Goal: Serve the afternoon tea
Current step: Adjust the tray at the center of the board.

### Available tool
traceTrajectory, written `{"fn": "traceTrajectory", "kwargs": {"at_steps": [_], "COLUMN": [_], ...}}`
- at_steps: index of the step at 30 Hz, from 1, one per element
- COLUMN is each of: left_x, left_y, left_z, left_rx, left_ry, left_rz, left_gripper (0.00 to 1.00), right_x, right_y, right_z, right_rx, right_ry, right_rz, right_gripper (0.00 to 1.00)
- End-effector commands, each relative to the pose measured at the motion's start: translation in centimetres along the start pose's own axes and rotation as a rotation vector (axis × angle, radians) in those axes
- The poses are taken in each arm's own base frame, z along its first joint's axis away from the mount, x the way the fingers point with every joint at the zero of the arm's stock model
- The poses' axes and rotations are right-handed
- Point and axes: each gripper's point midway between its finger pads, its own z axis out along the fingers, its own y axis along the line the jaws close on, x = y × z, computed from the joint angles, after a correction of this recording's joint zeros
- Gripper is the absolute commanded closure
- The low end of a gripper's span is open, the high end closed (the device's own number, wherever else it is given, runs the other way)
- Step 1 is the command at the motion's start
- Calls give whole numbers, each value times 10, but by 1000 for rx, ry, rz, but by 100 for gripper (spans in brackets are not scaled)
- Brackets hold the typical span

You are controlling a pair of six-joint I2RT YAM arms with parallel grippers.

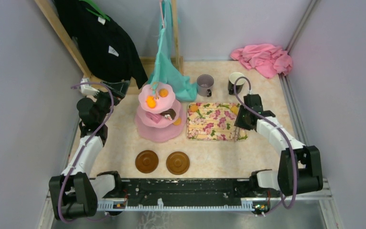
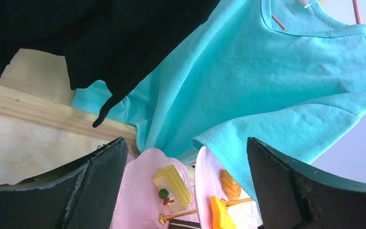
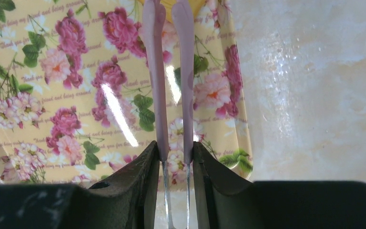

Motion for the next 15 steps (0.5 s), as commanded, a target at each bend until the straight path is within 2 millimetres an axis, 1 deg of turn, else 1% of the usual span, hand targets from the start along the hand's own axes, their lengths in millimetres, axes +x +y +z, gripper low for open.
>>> {"fn": "traceTrajectory", "kwargs": {"at_steps": [1, 6, 15], "left_x": [-6, -6, -7], "left_y": [-16, -17, -16], "left_z": [-3, -4, -4], "left_rx": [59, 62, 57], "left_ry": [-21, -20, -26], "left_rz": [20, 21, 21], "left_gripper": [1, 1, 1], "right_x": [4, 19, 19], "right_y": [0, 2, 1], "right_z": [-4, 4, 9], "right_rx": [-12, -36, -19], "right_ry": [-16, 24, 40], "right_rz": [22, 49, 80], "right_gripper": [71, 72, 75]}}
